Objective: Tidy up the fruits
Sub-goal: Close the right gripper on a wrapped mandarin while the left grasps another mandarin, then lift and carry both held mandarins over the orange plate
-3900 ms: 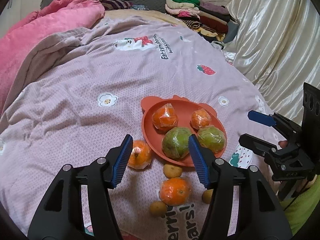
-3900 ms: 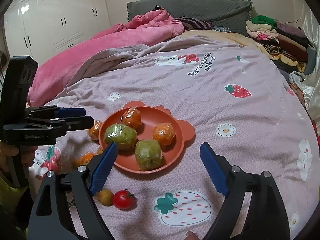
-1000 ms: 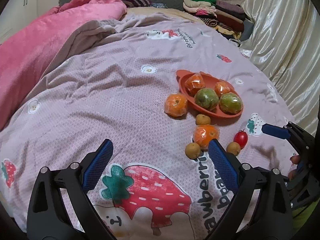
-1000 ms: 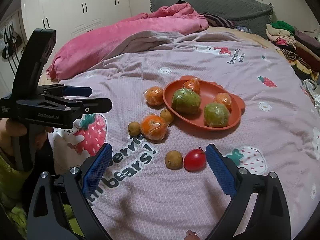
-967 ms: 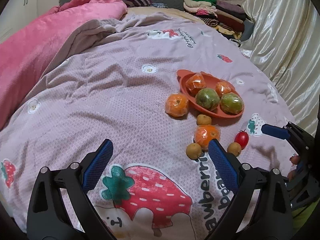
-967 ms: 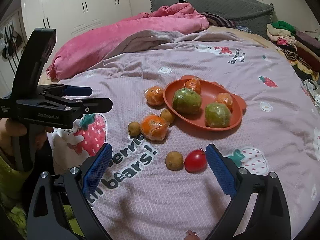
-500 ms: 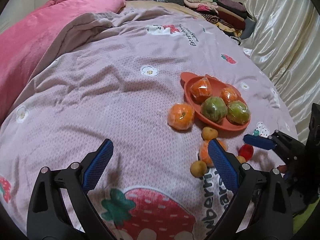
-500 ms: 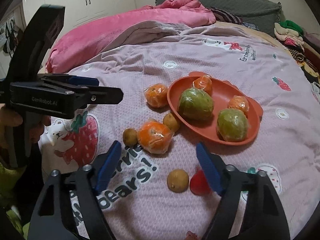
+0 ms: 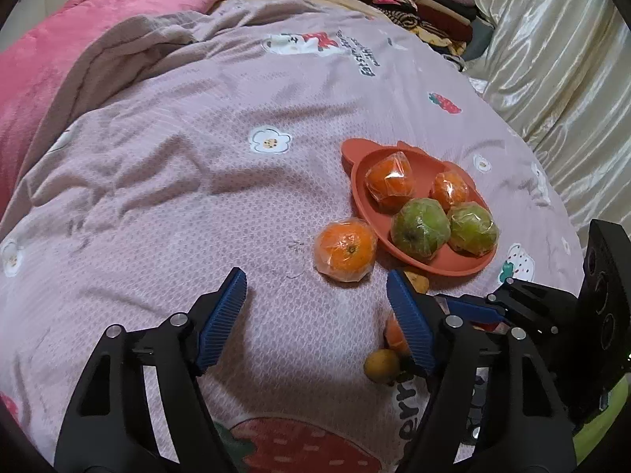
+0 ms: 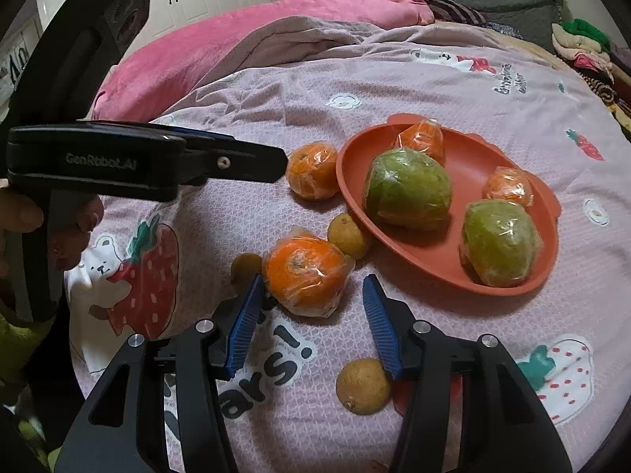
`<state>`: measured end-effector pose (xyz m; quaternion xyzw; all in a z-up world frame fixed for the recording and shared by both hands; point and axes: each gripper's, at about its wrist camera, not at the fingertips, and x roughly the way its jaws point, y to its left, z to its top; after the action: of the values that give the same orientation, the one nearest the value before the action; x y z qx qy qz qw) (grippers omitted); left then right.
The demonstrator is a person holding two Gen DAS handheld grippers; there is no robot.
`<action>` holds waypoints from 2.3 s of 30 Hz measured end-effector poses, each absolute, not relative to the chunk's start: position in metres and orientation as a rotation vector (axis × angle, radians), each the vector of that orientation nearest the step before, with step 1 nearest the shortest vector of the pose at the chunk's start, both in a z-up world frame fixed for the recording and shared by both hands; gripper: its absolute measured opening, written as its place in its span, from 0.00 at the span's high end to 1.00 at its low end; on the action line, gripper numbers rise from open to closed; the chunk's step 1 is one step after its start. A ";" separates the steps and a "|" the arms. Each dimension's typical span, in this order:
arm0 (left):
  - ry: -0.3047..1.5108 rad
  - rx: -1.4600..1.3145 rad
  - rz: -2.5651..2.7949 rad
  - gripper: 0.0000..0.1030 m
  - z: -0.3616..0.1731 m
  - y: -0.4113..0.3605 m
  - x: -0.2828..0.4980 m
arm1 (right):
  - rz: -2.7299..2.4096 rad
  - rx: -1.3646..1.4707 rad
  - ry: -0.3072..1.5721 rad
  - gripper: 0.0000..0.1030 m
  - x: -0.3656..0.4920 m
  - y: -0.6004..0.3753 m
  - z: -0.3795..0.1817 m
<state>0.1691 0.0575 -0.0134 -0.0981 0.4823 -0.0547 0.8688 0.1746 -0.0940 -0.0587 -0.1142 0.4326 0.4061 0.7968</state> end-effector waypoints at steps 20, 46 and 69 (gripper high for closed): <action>1.068 -0.113 -0.176 0.57 -0.035 0.038 0.196 | 0.905 -0.161 0.911 0.59 0.169 -0.121 -0.050; 0.997 -0.117 -0.211 0.69 -0.019 0.040 0.177 | 0.836 -0.113 0.836 0.59 0.161 -0.158 -0.017; 0.921 -0.134 -0.241 0.69 0.021 0.019 0.183 | 0.723 -0.075 0.757 0.59 0.187 -0.196 0.011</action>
<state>0.1828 0.0193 0.0208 -0.0643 0.4430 -0.1161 0.8866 0.1869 -0.1960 0.0114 -0.0358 0.3615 0.3453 0.8654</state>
